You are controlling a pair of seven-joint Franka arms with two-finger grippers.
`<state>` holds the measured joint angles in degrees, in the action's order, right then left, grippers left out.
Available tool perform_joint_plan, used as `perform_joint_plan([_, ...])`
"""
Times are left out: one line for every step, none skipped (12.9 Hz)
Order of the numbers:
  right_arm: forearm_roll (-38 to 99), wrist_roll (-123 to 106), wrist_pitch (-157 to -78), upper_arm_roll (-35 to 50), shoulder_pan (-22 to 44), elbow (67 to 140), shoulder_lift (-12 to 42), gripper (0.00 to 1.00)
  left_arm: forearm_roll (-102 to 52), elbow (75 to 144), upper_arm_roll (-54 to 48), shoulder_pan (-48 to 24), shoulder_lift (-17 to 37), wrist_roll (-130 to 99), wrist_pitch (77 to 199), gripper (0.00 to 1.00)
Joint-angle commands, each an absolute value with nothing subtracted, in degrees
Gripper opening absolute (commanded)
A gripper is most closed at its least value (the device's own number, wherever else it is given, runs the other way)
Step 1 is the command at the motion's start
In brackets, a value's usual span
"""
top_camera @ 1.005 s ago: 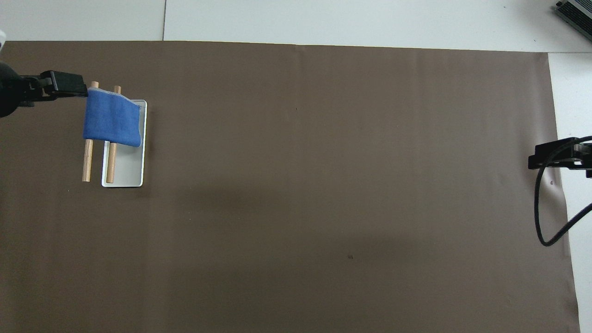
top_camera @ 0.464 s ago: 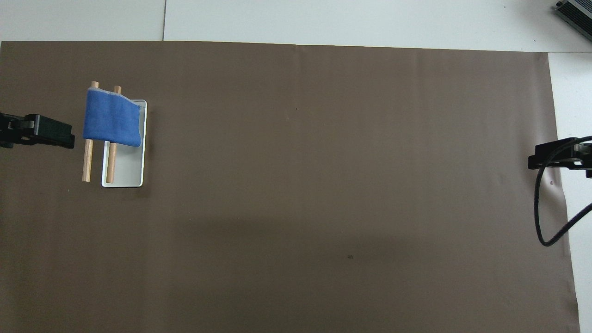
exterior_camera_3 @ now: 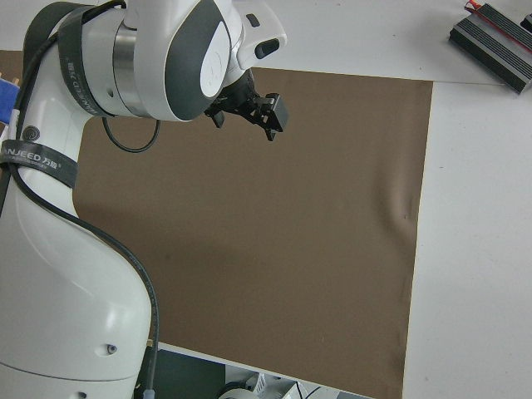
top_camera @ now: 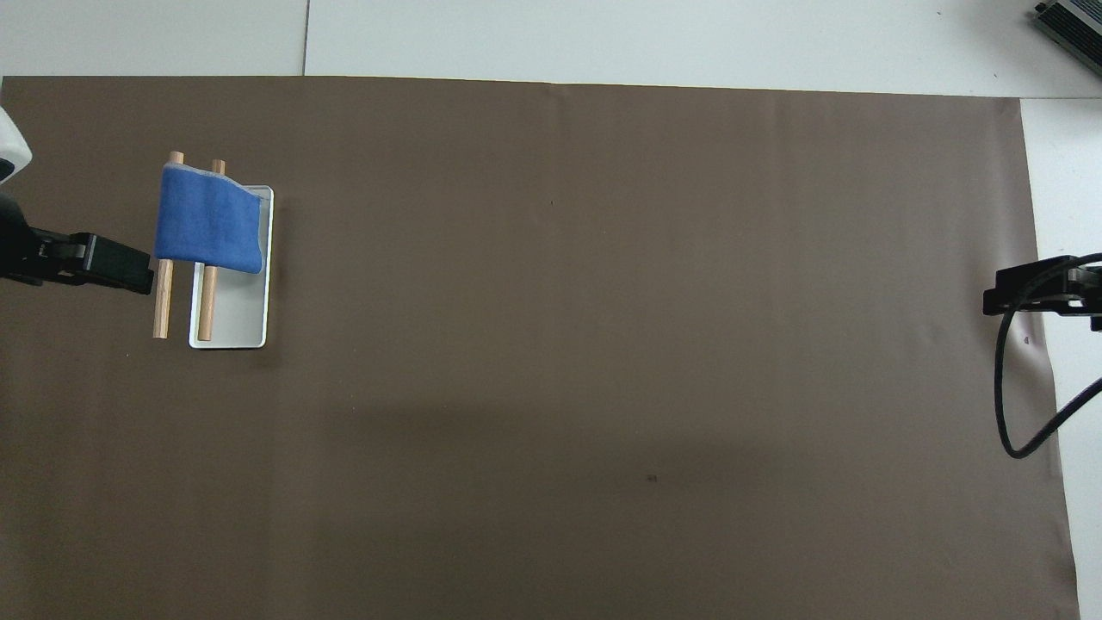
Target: Right arm passes towel to left arm to hang
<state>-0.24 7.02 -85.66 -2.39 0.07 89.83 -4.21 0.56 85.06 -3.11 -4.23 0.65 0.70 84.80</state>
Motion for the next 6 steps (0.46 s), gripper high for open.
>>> perform_joint_plan([0.2, 5.9, -85.2, -2.1, -0.7, 90.4, -4.9, 1.0, 0.7, 87.3, -2.6, -4.5, -1.2, 1.8, 86.0, 1.0])
perform_joint_plan([0.2, 5.9, -85.2, -2.1, -0.7, 90.4, -4.9, 1.0, 0.7, 87.3, -2.6, -4.4, -1.2, 1.8, 86.0, 1.0])
perform_joint_plan([0.1, 5.9, -85.2, -2.1, -0.7, 90.4, -4.9, 1.0, 0.7, 87.3, -2.6, -4.4, -1.2, 1.8, 86.0, 1.0])
perform_joint_plan([0.1, 5.9, -85.2, -2.1, -0.6, 90.4, -4.9, 1.0, 0.7, 87.3, -2.6, -4.2, -1.2, 1.9, 86.0, 1.0])
perform_joint_plan([0.2, 5.9, -85.2, -2.1, -0.7, 90.4, -4.9, 1.0, 0.7, 87.3, -2.6, -4.2, -1.2, 2.0, 86.0, 1.0])
perform_joint_plan([0.2, 5.9, -85.2, -2.1, -0.7, 90.4, -4.8, 1.0, 0.7, 87.3, -2.6, -4.1, -1.2, 2.0, 86.0, 1.0])
